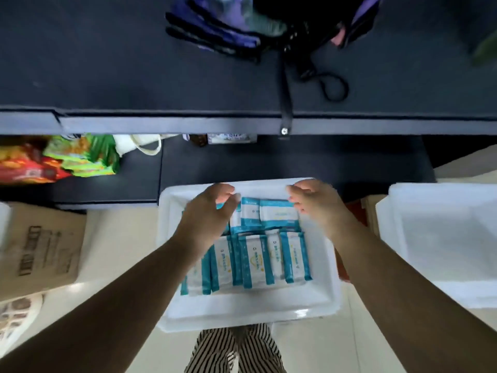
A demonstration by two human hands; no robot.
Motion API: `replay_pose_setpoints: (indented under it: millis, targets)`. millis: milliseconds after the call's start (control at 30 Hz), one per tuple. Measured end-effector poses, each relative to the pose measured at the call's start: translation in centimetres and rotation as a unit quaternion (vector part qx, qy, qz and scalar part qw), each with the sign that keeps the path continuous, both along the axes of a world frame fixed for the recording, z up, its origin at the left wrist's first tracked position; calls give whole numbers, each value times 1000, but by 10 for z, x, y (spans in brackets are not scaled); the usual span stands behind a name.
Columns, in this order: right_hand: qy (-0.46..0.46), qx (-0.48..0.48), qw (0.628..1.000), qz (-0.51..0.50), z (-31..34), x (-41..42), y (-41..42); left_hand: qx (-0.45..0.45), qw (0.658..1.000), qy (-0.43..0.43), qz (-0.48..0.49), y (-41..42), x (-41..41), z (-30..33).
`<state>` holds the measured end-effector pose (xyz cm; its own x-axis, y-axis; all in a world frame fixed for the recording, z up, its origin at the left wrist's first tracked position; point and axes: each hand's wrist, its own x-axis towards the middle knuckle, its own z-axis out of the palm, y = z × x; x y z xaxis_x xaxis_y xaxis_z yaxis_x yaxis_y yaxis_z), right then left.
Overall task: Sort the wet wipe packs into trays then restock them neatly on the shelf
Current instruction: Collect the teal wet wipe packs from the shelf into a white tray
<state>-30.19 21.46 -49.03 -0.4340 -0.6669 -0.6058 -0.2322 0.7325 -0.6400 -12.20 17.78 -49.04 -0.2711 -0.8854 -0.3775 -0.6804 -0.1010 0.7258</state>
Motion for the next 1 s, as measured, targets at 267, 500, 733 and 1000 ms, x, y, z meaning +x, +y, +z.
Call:
replay_pose_setpoints:
  millis: [267,500,733,1000]
  targets:
    - [152,-153,953,214,233,-16,-12,-216,973,-24,-82,-19,-1,207]
    - [321,-299,855,276,404,-24,-11,-399,897,-120,-150,-24,17,369]
    - [379,-394,792,271,513,-21,-10,-500,854,-117,-83,-19,32,489]
    - [355,-396,808,252,515,-17,-36,-491,867,-84,-17,-48,55,490]
